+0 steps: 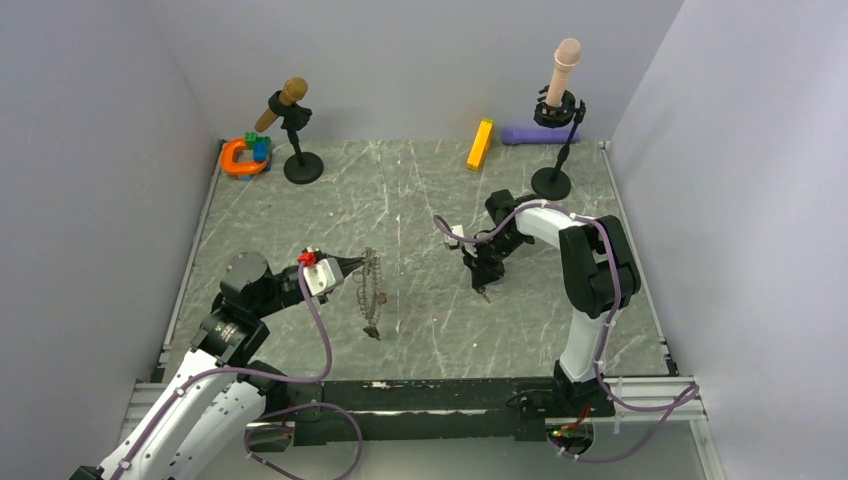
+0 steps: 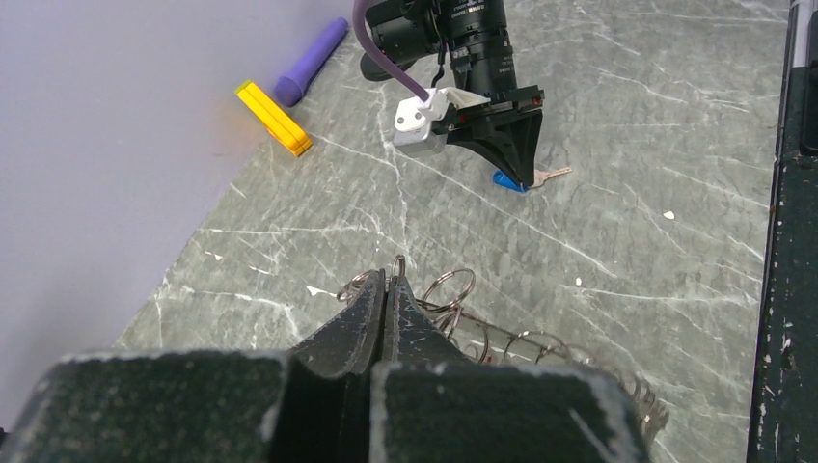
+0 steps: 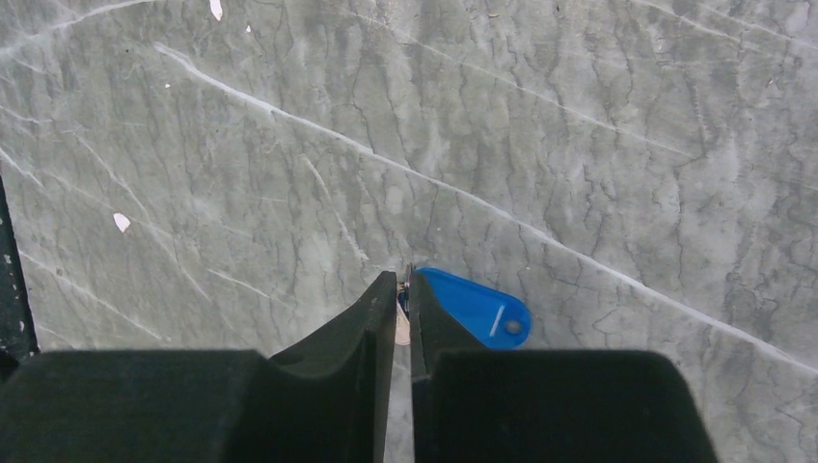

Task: Put the keys on the keyring

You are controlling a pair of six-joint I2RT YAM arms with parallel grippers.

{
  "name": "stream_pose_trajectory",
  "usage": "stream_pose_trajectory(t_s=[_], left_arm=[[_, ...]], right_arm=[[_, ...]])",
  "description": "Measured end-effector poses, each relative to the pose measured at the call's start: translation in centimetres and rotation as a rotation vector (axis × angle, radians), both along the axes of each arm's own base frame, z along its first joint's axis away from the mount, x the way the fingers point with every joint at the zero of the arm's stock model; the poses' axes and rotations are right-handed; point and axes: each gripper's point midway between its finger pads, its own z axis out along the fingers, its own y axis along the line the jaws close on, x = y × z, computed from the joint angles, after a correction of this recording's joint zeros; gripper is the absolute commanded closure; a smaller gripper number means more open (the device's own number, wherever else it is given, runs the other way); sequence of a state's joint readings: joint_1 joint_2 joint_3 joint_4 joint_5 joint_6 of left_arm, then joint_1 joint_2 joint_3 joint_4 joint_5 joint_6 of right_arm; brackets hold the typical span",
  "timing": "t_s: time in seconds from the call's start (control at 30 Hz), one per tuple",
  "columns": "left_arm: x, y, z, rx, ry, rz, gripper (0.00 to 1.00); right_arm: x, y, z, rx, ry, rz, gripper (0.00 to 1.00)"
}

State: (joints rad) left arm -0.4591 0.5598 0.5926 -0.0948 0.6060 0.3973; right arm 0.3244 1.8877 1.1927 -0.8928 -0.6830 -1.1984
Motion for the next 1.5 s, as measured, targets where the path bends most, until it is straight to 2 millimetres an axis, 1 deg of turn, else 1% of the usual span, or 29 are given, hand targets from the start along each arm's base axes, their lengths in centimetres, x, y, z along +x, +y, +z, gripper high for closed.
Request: stream_pose_trajectory(t_s=[0.13,0.47,0.57,0.6,0.67,0.73,0.83,0.93,1.03,1.1,1.33,1.43,1.5], left_arm=[[0.0,0.0,0.0,-0.001,0.001,-0.001,1.0],[0.1,0.1,0.0,-0.002,0.002,0.003,1.0],[0.1,0.1,0.1,-0.003,0.001,0.002,1.0],[0.1,0.1,0.1,-0.005,0.001,0.002,1.0],[0.1,0.1,0.2,-0.013,0.004,-0.001,1.0],[0.1,0.1,0.5,-0.024,0.003,-0.005,1.0],[0.2,-0.2,1.0,-0.053,0.01,-0.018,1.0],[0.2,-0.6,1.6,-0.085,0.023,-0.04,1.0],[0.1,-1.2,2.3,-0.116,0.046,-0.066,1.0],[0.1,-1.5,3.1,-0.141,0.056,-0.082,1.0],[-0.6,-2.2,8.0,-0.253,0.028,-0.141,1.0],[-0.8,-2.5,9.8,-0.281,0.025,-0.17,1.0],[-1.0,-2.7,10.8,-0.292,0.021,-0.185,1.0]], right_arm=[[0.0,0.0,0.0,-0.001,0.001,-0.002,1.0],[0.1,0.2,0.2,0.007,0.007,-0.012,1.0],[0.7,1.0,1.5,0.043,0.009,-0.033,1.0],[1.0,1.4,2.2,0.064,0.009,-0.041,1.0],[1.8,2.1,3.9,0.107,-0.006,-0.053,1.0],[2.6,2.7,6.3,0.162,-0.033,-0.065,1.0],[3.5,3.7,11.0,0.258,-0.1,-0.07,1.0],[3.6,4.5,16.2,0.356,-0.173,-0.071,1.0],[3.3,5.3,20.9,0.447,-0.218,-0.084,1.0],[2.9,5.9,23.8,0.512,-0.239,-0.095,1.0],[0.6,7.2,31.7,0.725,-0.223,-0.096,1.0],[-0.4,7.6,34.4,0.785,-0.2,-0.071,1.0],[-0.7,7.8,36.6,0.818,-0.205,-0.044,1.0]])
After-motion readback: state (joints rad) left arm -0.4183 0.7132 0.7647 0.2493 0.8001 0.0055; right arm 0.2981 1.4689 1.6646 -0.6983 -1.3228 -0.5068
